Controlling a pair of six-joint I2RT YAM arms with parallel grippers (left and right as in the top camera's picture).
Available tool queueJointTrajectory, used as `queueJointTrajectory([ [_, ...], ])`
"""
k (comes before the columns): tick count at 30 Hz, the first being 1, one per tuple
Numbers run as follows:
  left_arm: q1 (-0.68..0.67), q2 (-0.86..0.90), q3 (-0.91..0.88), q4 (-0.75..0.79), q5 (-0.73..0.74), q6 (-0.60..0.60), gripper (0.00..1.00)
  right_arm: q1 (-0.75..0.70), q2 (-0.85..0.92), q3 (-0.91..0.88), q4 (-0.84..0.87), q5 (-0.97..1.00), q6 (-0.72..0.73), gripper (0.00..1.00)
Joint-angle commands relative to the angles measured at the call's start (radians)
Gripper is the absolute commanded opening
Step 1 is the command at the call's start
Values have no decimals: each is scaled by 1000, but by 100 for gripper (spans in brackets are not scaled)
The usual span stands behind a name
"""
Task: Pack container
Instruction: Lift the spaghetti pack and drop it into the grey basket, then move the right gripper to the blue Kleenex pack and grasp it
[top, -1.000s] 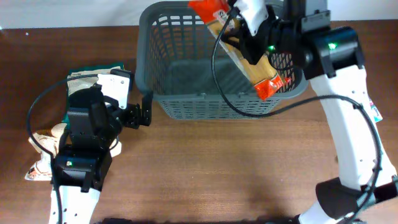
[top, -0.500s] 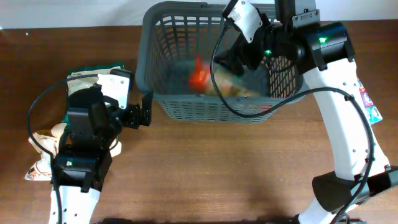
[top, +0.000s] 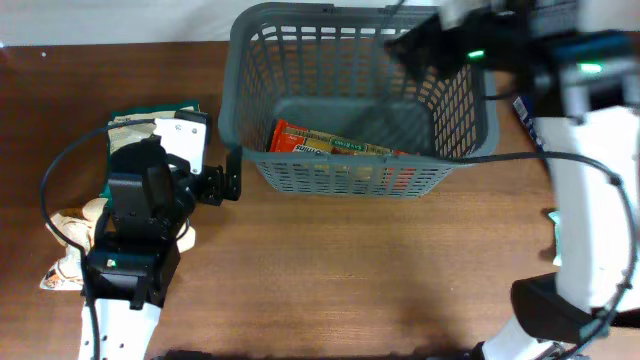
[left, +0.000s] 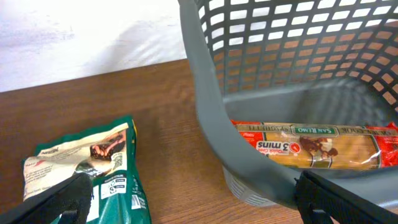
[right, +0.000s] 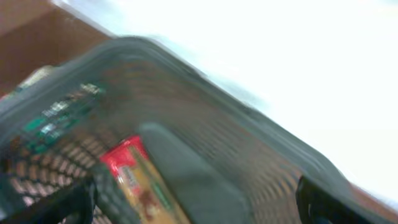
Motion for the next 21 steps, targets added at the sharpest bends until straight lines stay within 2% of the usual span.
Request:
queueJointTrajectory([
  [1,-3,5,9,-18,-40,16,99,-198,-46,113,-100,128,182,99],
  [7,-3,7,9,-35,-40,16,99,-512,-42,119,-330,126,198,99],
  [11,-3,15,9,-35,-40,16,99,-696,-42,29,-437,180,198,99],
  [15,-3,14,9,-35,-39,16,99,-783,-35,-123,-396,306,208,99],
  [18,-3,15,9,-35,-39,16,99,-833,-8,-296,-280,361,256,99],
  [20,-3,15,9,-35,-39,16,99,-842,10,-375,-207,356,210,99],
  [21,-3,15,9,-35,-40,17,99,-841,23,-435,-135,325,103,99],
])
